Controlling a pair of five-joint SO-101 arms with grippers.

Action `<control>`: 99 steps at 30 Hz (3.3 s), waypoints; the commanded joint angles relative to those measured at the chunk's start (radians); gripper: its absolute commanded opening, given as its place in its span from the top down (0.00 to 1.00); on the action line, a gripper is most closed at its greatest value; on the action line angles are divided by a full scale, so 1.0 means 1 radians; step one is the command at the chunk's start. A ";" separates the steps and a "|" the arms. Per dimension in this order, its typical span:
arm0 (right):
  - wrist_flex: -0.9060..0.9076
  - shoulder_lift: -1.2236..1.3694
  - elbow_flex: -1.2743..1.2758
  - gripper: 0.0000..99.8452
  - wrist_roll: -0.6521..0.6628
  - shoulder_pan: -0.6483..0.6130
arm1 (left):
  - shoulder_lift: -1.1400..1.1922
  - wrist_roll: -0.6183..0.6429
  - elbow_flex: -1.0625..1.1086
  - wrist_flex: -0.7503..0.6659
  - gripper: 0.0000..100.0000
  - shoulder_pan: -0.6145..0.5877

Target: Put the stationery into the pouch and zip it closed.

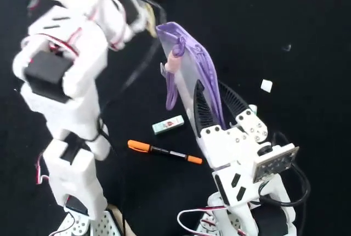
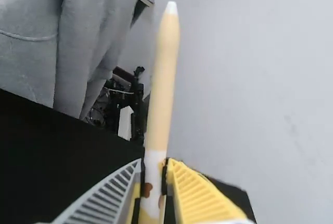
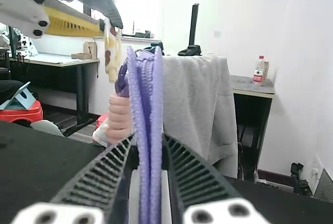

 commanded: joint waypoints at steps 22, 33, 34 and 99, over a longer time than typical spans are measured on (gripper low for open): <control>0.029 -0.090 -0.101 0.99 -0.031 0.005 | 0.180 0.035 -0.033 -0.086 0.97 0.073; -0.034 -0.090 -0.056 0.99 -0.029 0.006 | 0.137 0.031 -0.035 -0.017 0.97 0.128; -0.051 -0.090 -0.042 0.99 -0.029 0.005 | 0.133 0.032 -0.035 -0.009 0.97 0.137; -0.160 -0.090 -0.041 0.99 -0.041 0.012 | 0.224 0.029 0.042 0.077 0.91 0.070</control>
